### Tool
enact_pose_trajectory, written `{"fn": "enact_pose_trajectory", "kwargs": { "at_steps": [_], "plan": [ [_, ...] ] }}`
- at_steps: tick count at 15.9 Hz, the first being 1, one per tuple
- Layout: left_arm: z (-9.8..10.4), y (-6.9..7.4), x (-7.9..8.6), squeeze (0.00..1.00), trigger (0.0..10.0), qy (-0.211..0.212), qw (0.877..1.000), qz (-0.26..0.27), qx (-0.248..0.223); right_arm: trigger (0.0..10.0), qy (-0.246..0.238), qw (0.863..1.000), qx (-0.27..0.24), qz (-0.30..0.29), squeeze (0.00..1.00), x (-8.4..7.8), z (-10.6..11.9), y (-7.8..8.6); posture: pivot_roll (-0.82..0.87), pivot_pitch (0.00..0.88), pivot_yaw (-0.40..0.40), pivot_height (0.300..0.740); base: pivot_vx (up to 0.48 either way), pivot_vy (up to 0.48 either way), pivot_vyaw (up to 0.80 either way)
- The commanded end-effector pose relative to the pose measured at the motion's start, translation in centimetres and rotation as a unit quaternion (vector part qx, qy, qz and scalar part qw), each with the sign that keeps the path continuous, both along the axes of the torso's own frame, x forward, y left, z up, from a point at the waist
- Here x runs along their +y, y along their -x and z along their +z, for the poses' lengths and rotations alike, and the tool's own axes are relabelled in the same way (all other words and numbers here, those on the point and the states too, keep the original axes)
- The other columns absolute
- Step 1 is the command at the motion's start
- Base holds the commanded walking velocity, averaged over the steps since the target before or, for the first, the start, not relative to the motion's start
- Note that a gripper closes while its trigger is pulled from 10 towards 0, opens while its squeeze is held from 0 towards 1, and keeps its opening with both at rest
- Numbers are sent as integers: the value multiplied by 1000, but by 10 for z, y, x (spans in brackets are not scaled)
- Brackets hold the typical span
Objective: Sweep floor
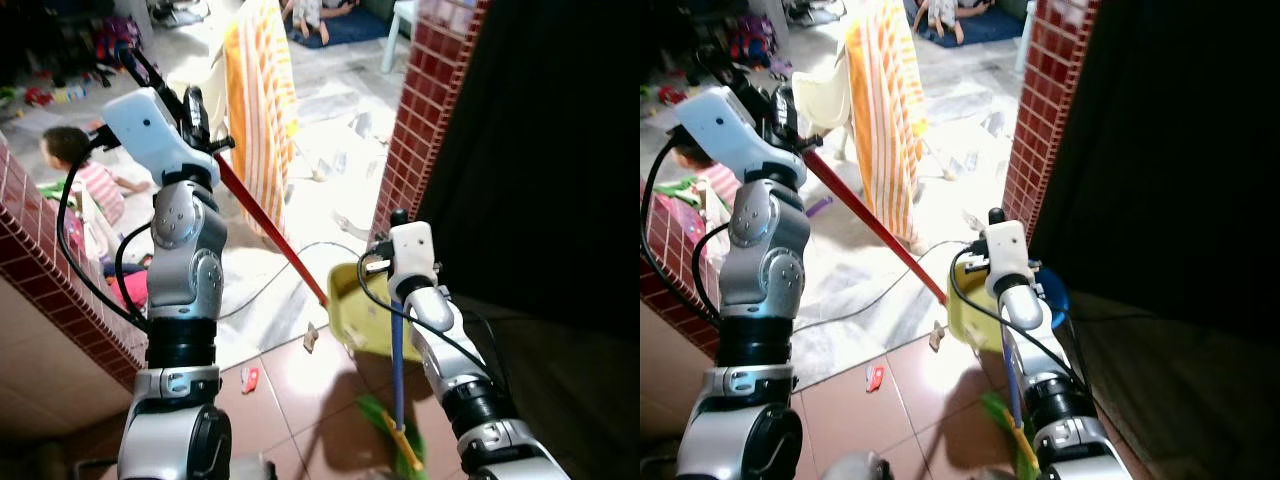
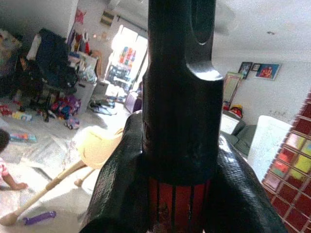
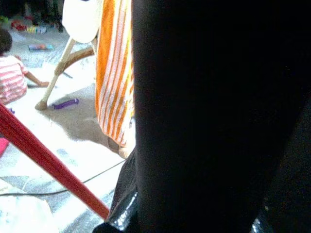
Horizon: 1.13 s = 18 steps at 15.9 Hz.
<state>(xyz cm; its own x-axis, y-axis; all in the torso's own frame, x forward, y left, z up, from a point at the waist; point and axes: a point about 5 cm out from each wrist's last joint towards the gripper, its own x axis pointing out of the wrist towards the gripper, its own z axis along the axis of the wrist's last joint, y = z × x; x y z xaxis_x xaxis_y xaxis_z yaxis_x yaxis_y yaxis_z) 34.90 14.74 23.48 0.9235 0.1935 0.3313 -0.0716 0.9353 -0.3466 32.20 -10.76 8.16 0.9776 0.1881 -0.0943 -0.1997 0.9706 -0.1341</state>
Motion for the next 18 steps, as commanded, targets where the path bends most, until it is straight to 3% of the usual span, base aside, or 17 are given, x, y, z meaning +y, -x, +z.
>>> {"fn": "enact_pose_trajectory", "kwargs": {
  "at_steps": [1,11,13,18],
  "plan": [
    [19,3,7,0,10000,-17,999,25,-35,10000,-5,1000,-17,14,0,7,8,-3,-30,0,-4,740,480,0,0],
    [21,1,-1,0,10000,-20,999,31,-38,10000,-6,1000,-12,26,0,11,6,-1,-34,0,-7,740,476,0,0],
    [23,3,-1,0,10000,-36,997,40,-50,10000,-6,1000,-11,27,0,11,6,-1,-36,0,-7,740,0,0,0],
    [27,0,-9,0,10000,-30,997,52,-58,10000,-3,1000,-12,28,0,11,6,-1,-37,0,-14,740,0,0,0]
  ]
}}
